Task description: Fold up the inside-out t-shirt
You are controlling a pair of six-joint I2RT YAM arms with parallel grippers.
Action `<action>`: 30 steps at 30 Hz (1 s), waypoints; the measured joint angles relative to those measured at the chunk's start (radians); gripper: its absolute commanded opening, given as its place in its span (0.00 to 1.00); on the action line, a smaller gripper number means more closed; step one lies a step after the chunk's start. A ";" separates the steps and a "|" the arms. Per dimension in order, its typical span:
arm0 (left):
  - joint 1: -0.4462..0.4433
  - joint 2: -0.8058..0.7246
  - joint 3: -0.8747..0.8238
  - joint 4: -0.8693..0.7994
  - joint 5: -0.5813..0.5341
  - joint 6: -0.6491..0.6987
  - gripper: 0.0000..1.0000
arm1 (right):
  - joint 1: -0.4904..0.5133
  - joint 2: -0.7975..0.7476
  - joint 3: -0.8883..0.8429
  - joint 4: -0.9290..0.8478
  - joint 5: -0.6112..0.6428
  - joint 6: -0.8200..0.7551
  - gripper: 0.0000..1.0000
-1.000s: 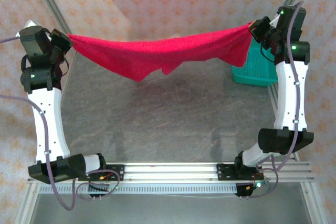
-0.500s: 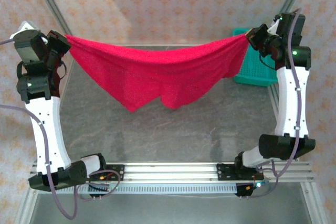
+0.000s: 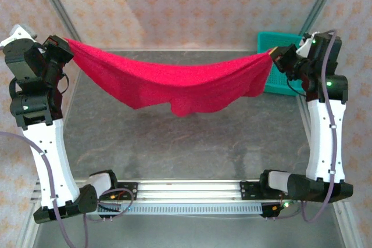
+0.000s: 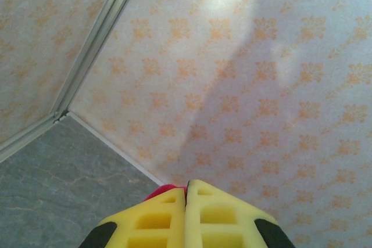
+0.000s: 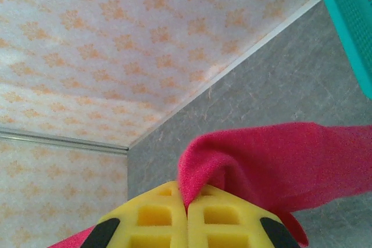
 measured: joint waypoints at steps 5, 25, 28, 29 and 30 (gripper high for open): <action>0.000 0.002 -0.051 -0.005 0.003 0.010 0.00 | 0.011 -0.005 -0.053 0.017 -0.013 0.007 0.00; -0.095 0.619 -0.273 0.120 0.018 -0.002 0.00 | 0.232 1.092 0.605 -0.070 0.180 -0.091 0.58; -0.093 0.586 -0.284 0.135 0.018 -0.002 0.00 | 0.299 0.915 0.323 -0.034 0.224 -0.126 0.59; -0.093 0.571 -0.293 0.137 0.018 -0.002 0.00 | 0.333 0.823 0.185 -0.014 0.234 -0.131 0.59; -0.093 0.552 -0.304 0.138 0.018 -0.001 0.00 | 0.372 0.723 0.043 0.010 0.247 -0.135 0.58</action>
